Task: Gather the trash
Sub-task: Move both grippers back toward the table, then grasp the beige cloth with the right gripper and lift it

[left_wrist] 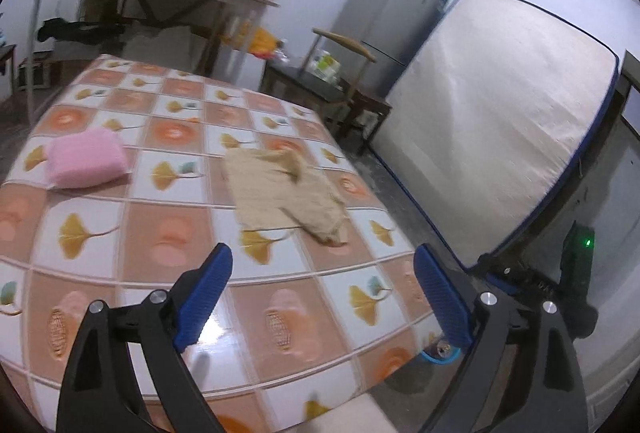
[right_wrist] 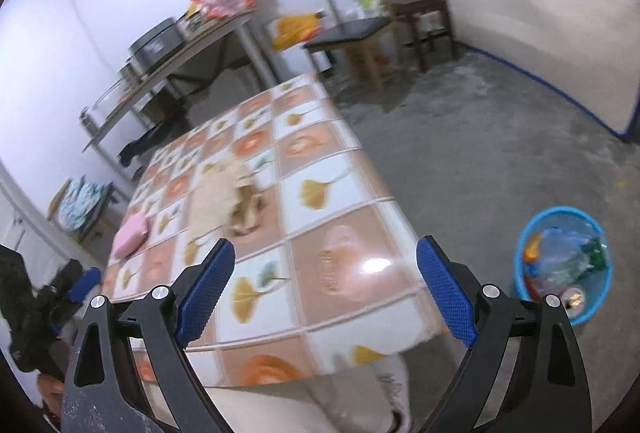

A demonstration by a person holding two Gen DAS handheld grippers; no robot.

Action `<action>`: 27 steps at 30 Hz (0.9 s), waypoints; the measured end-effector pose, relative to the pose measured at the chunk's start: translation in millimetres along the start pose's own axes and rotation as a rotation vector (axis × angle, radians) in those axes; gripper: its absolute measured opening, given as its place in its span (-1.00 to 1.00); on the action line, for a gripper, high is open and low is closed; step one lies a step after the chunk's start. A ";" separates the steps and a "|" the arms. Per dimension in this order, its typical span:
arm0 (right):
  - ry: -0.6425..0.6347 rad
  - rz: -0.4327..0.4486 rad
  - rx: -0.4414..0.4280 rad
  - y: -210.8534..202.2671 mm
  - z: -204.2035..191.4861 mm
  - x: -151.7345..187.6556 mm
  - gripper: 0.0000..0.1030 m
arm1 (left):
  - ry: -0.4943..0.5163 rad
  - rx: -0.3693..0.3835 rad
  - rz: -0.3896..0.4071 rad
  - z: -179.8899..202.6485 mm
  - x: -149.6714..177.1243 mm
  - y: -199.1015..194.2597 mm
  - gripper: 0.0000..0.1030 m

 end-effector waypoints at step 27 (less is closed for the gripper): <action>-0.148 -0.346 0.059 184.3 -118.1 -61.2 0.17 | -0.188 -0.096 0.061 -127.5 19.0 -26.3 0.77</action>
Point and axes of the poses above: each gripper's, at about its wrist camera, not at the fingertips, and y roughly the way its jaws point, z to its right, x to its underside, the point moved 8 cm from there along y, roughly the way its jaws point, and after that the axes turned 12 degrees about -z, right-handed, at the moved point
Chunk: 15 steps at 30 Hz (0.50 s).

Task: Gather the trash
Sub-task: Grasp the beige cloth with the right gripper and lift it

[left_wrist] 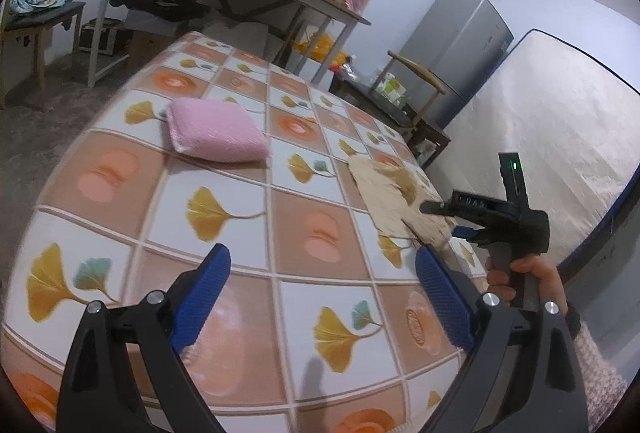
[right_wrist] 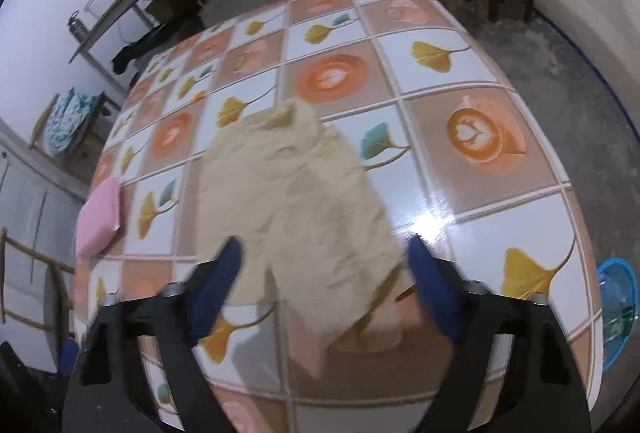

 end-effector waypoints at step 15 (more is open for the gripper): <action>-0.260 0.085 0.114 -33.7 -51.5 -22.3 -0.76 | -0.021 0.012 0.016 -18.1 -6.9 -6.7 0.77</action>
Point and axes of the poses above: each gripper's, at about its wrist camera, not at the fingertips, and y roughly the way its jaws point, z to its right, x to its underside, the point moved 8 cm from there along y, roughly the way its jaws point, and after that the axes turned 12 degrees about -z, right-handed, at the moved point
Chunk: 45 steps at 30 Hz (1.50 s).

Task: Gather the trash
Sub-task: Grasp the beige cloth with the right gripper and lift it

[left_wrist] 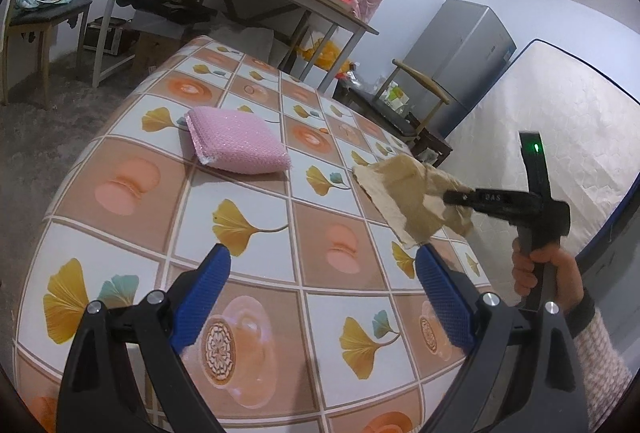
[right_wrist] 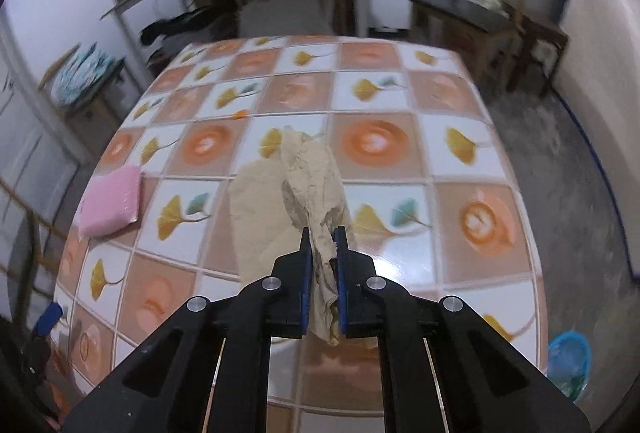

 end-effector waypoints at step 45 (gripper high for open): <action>-0.079 -0.098 0.005 71.0 -8.7 -7.7 -0.73 | 0.161 -0.124 -0.030 -12.4 -45.5 14.0 0.81</action>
Point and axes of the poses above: each gripper's, at about its wrist camera, not at the fingertips, and y roughly the way its jaws point, z to its right, x to its underside, the point moved 8 cm from there along y, roughly the way its jaws point, and after that the axes turned 12 degrees about -z, right-handed, at the moved point
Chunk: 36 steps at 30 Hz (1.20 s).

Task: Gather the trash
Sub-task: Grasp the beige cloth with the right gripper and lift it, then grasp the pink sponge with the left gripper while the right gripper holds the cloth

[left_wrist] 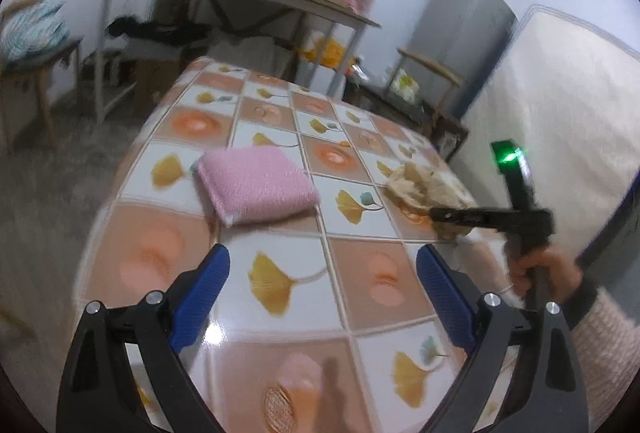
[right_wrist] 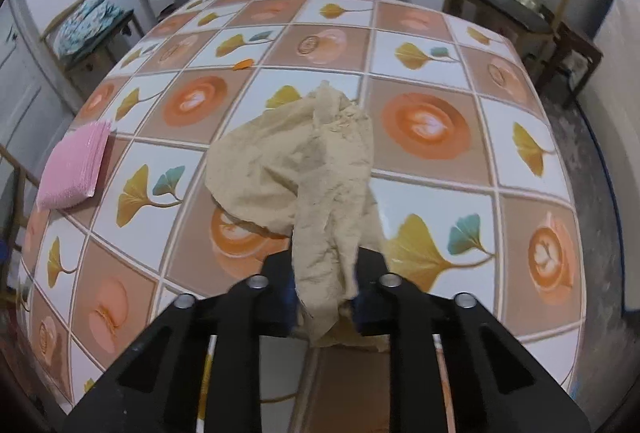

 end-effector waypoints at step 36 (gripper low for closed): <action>0.138 0.018 -0.205 -38.4 10.4 97.7 -0.88 | 0.426 -0.156 -0.443 29.4 -3.6 88.0 0.56</action>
Point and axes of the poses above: each gripper's, at about its wrist camera, not at the fingertips, and y roughly the way its jaws point, z to its right, x to its underside, the point moved 8 cm from there along y, roughly the way its jaws point, and after that the axes turned 12 degrees about -z, right-handed, at the moved point
